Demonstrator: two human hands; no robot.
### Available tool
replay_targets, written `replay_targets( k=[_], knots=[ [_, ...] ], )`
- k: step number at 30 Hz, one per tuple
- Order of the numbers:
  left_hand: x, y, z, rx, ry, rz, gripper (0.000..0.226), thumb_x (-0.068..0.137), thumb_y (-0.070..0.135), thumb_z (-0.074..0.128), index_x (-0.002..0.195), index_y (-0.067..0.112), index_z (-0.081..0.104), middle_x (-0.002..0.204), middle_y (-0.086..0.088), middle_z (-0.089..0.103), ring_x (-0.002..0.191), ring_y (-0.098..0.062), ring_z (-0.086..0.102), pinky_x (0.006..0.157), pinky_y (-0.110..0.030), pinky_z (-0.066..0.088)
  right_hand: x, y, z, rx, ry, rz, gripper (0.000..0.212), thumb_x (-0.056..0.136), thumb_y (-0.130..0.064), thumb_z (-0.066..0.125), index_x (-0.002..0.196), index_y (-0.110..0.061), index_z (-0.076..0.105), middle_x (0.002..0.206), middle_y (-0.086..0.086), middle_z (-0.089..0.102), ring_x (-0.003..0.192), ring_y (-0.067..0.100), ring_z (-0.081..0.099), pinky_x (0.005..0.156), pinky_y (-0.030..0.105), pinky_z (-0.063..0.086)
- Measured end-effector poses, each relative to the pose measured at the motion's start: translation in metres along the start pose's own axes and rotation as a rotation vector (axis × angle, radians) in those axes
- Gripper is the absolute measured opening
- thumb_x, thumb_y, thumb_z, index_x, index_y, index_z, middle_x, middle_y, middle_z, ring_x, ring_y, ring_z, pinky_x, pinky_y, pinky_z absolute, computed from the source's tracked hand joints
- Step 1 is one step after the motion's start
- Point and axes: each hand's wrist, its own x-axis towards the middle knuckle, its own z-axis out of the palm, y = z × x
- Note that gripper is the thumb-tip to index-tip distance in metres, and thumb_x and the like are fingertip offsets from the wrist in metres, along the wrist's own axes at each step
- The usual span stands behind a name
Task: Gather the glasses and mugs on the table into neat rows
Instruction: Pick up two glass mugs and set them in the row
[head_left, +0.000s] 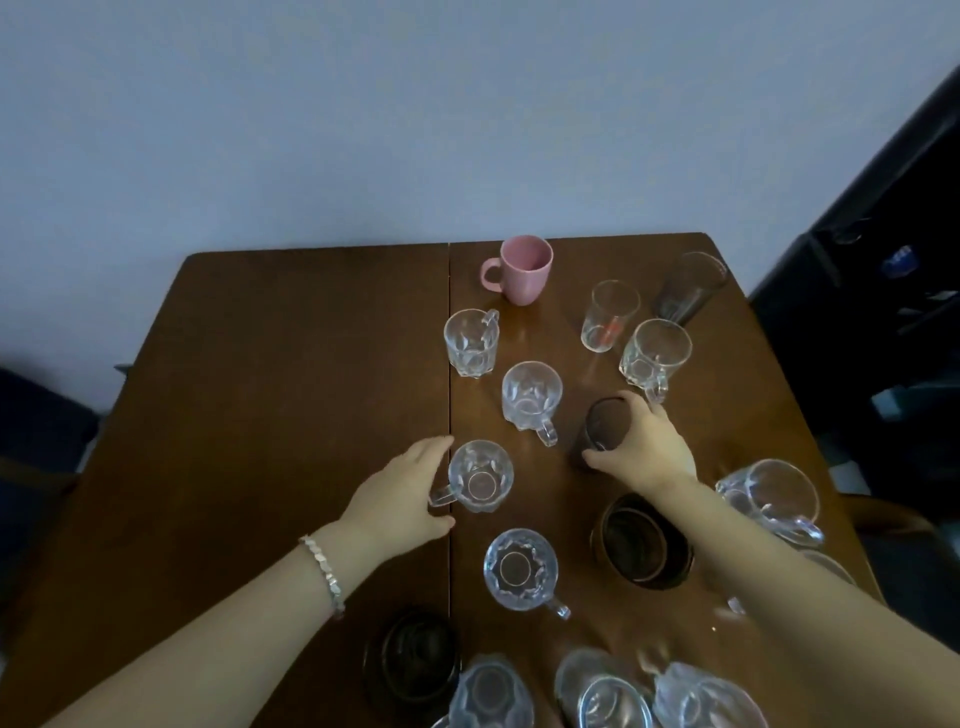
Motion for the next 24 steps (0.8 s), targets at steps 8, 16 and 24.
replay_targets(
  k=[8, 16, 24],
  knots=[
    [0.053, 0.016, 0.031, 0.087, -0.067, 0.03, 0.1, 0.069, 0.02, 0.078, 0.149, 0.021, 0.018, 0.151, -0.001, 0.026, 0.13, -0.027, 0.041, 0.098, -0.04, 0.048, -0.056, -0.001, -0.035, 0.057, 0.172, -0.146, 0.094, 0.067, -0.041, 0.08, 0.144, -0.032, 0.027, 0.142, -0.002, 0.041, 0.118, 0.023, 0.054, 0.085, 0.037, 0.054],
    [0.011, -0.051, -0.017, -0.202, 0.219, -0.156, 0.091, 0.067, 0.044, 0.078, 0.142, 0.025, 0.03, 0.138, 0.005, 0.043, 0.119, -0.016, 0.054, 0.091, -0.031, 0.053, -0.077, -0.074, -0.021, 0.128, 0.113, -0.284, 0.094, 0.065, -0.033, 0.083, 0.143, -0.028, 0.032, 0.135, -0.004, 0.045, 0.121, 0.013, 0.047, 0.09, 0.021, 0.039],
    [0.01, -0.192, -0.151, -0.085, 0.444, -0.242, 0.083, 0.066, 0.055, 0.075, 0.135, 0.028, 0.038, 0.126, 0.004, 0.052, 0.104, -0.016, 0.059, 0.075, -0.028, 0.052, -0.03, -0.214, 0.048, 0.202, 0.016, -0.295, 0.094, 0.061, -0.031, 0.086, 0.14, -0.023, 0.035, 0.137, -0.001, 0.048, 0.125, 0.016, 0.047, 0.101, 0.031, 0.044]
  ],
)
